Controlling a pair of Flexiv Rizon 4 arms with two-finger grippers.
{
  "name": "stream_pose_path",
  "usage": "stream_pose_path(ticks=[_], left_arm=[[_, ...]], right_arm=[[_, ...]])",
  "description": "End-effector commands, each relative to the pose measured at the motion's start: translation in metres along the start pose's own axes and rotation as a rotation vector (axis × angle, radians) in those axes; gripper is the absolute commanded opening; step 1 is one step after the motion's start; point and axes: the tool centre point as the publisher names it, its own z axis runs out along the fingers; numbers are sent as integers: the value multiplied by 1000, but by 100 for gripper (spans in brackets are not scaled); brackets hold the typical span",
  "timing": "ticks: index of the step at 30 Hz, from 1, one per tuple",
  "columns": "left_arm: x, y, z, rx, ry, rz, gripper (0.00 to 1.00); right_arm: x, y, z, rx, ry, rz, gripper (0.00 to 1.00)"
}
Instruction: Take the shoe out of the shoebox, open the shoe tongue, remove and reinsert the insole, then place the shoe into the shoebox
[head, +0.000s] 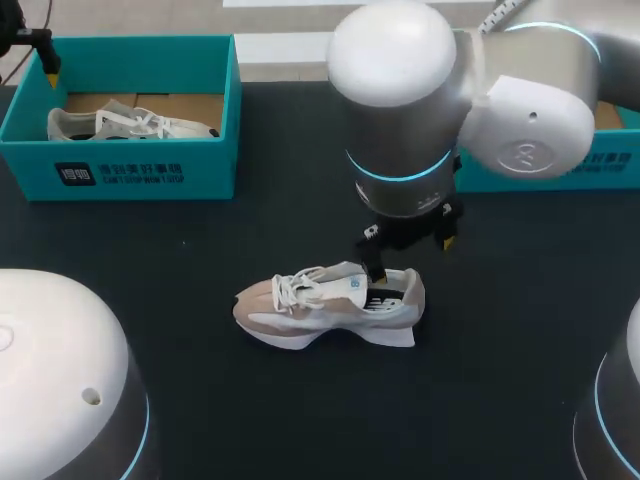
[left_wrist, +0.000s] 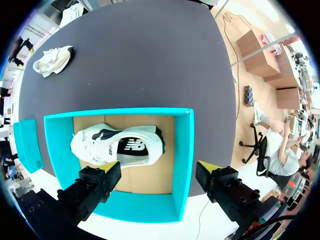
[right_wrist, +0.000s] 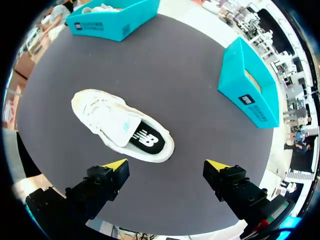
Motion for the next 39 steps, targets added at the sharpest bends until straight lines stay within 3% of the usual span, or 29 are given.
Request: stream_pose_path(ticks=[1, 10, 12, 28, 33, 39], left_arm=[[0, -2, 0, -3, 1, 0, 100], [0, -2, 0, -3, 1, 0, 100], [0, -2, 0, -3, 1, 0, 100], [0, -2, 0, -3, 1, 0, 100], [0, -2, 0, -3, 1, 0, 100], [0, -2, 0, -3, 1, 0, 100]], right_arm=[[0, -2, 0, -134, 49, -560, 100], [-3, 13, -12, -234, 47, -1023, 100], [-7, 16, -12, -234, -123, -1007, 100], [-7, 16, -12, -234, -123, -1007, 100], [-17, 15, -10, -267, 77, -1091, 100], [-36, 16, -2, -306, 192, -1115, 100]])
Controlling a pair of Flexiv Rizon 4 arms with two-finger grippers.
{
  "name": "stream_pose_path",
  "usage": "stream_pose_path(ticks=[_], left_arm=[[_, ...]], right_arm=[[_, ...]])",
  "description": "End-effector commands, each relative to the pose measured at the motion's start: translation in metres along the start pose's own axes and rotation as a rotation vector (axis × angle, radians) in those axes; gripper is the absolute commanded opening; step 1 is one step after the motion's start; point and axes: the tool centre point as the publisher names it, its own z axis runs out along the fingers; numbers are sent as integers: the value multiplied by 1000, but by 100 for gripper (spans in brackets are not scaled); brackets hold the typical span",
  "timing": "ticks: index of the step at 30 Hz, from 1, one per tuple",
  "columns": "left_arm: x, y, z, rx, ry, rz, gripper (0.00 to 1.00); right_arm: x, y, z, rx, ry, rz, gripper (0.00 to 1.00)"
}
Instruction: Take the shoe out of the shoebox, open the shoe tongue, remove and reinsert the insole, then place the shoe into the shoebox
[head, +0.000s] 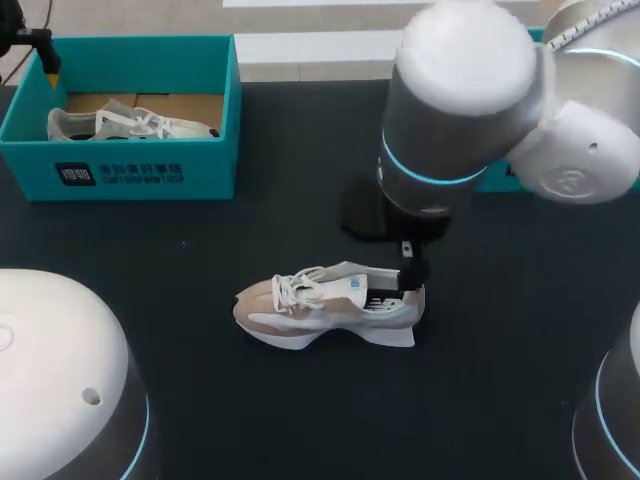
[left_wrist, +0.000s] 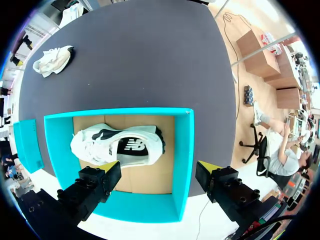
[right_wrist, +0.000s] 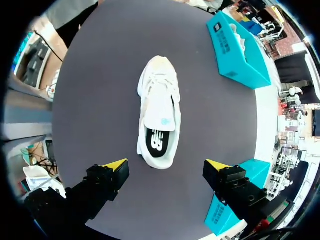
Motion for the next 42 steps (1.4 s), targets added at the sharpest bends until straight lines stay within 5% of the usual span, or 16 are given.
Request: stream_pose_path(ticks=[1, 11, 23, 28, 31, 42], left_arm=[[0, -2, 0, -3, 1, 0, 100], [0, -2, 0, -3, 1, 0, 100], [0, -2, 0, -3, 1, 0, 100], [0, -2, 0, -3, 1, 0, 100], [0, -2, 0, -3, 1, 0, 100], [0, -2, 0, -3, 1, 0, 100]], right_arm=[[-15, -32, 9, -190, 70, -26, 100], [-25, -56, 21, -431, 147, 11, 100], [-7, -75, 45, -673, 265, 238, 100], [-4, -80, 53, -728, 192, 233, 100], [-3, -80, 54, -831, 165, 221, 100], [8, -80, 70, -912, 180, 103, 100]])
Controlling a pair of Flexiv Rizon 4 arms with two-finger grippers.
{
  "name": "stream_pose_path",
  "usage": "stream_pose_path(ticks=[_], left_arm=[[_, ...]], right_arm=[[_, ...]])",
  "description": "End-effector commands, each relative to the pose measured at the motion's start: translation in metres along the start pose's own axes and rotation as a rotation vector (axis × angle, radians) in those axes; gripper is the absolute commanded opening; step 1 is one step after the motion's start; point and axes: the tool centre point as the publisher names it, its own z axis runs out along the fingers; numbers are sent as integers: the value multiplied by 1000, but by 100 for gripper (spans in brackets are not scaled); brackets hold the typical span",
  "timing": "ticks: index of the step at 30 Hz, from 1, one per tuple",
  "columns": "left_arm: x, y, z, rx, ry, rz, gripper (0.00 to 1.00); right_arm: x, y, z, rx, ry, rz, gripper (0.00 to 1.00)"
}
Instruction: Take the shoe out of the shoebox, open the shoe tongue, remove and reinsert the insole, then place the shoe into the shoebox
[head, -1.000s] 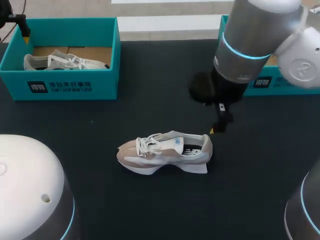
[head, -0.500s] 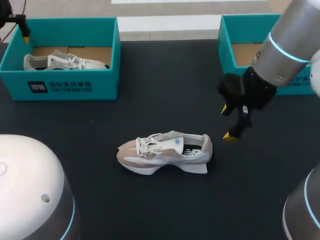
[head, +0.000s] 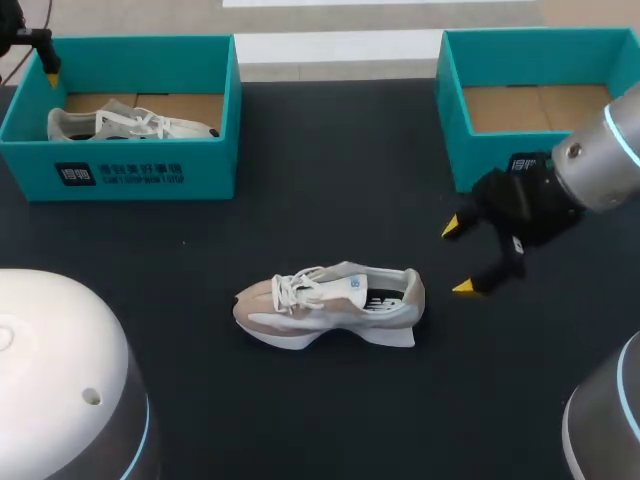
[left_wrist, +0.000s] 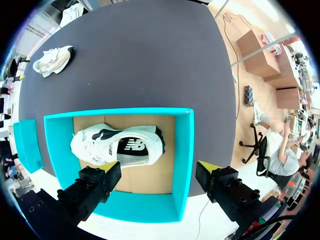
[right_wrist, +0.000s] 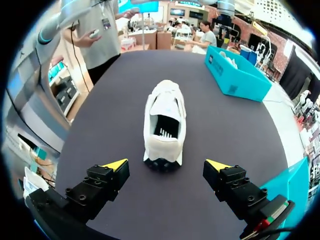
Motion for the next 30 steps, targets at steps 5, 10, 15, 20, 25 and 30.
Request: stream_pose_path(ticks=[5, 10, 15, 20, 25, 30], left_arm=[[0, -2, 0, -3, 1, 0, 100], [0, -2, 0, -3, 1, 0, 100], [0, -2, 0, -3, 1, 0, 100], [0, -2, 0, -3, 1, 0, 100], [0, -2, 0, -3, 1, 0, 100], [0, -2, 0, -3, 1, 0, 100]], right_arm=[[6, -11, 11, -276, 6, 5, 100], [6, -11, 11, -276, 6, 5, 100], [6, -11, 11, -276, 6, 5, 100], [6, -11, 11, -276, 6, 5, 100], [1, -21, 15, -285, -46, 7, 100], [-1, -33, 26, -355, -90, 10, 100]])
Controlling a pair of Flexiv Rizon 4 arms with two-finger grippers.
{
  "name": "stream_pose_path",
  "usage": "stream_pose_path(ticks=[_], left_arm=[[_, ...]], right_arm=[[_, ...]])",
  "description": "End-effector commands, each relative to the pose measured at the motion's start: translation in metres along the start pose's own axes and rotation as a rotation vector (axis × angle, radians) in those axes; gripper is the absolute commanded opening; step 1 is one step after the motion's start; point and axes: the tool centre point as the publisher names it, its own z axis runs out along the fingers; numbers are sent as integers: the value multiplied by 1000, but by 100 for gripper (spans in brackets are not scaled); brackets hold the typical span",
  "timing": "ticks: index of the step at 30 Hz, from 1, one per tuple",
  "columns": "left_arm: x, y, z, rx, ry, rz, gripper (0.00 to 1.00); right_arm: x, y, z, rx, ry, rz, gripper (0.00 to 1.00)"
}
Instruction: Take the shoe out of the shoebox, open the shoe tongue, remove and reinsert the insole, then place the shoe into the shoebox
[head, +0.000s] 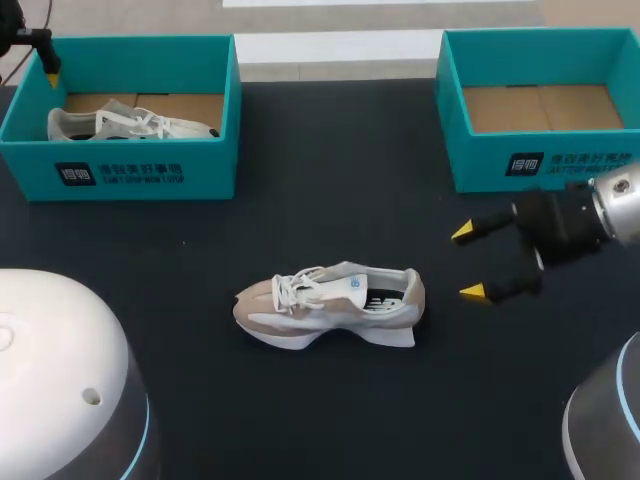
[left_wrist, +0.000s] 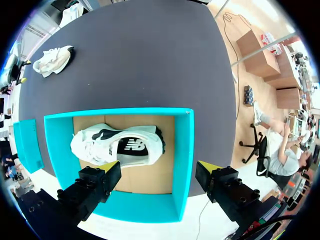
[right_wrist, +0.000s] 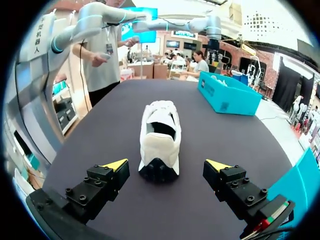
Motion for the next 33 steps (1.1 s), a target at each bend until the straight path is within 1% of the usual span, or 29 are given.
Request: stream_pose_path(ticks=[1, 3, 5, 6, 8, 11, 14, 21, 24, 33], left_arm=[[0, -2, 0, -3, 1, 0, 100], [0, -2, 0, -3, 1, 0, 100], [0, -2, 0, -3, 1, 0, 100], [0, -2, 0, -3, 1, 0, 100], [0, -2, 0, -3, 1, 0, 100], [0, -2, 0, -3, 1, 0, 100], [0, -2, 0, -3, 1, 0, 100], [0, -2, 0, -3, 1, 0, 100], [0, -2, 0, -3, 1, 0, 100], [0, -2, 0, -3, 1, 0, 100]], right_arm=[[7, -17, 12, -71, -38, -2, 100], [9, -25, 17, -56, -49, -13, 100], [11, -30, 21, -73, -50, 6, 100], [12, -33, 23, -57, -53, 17, 100], [16, -40, 30, -61, -48, 56, 100], [18, -44, 38, -65, -61, 80, 100], [20, -43, 46, -76, -69, 97, 100], [36, -34, 67, -93, -64, 117, 100], [37, -31, 74, -101, -68, 125, 100], [28, -19, 88, -116, -59, 109, 100]])
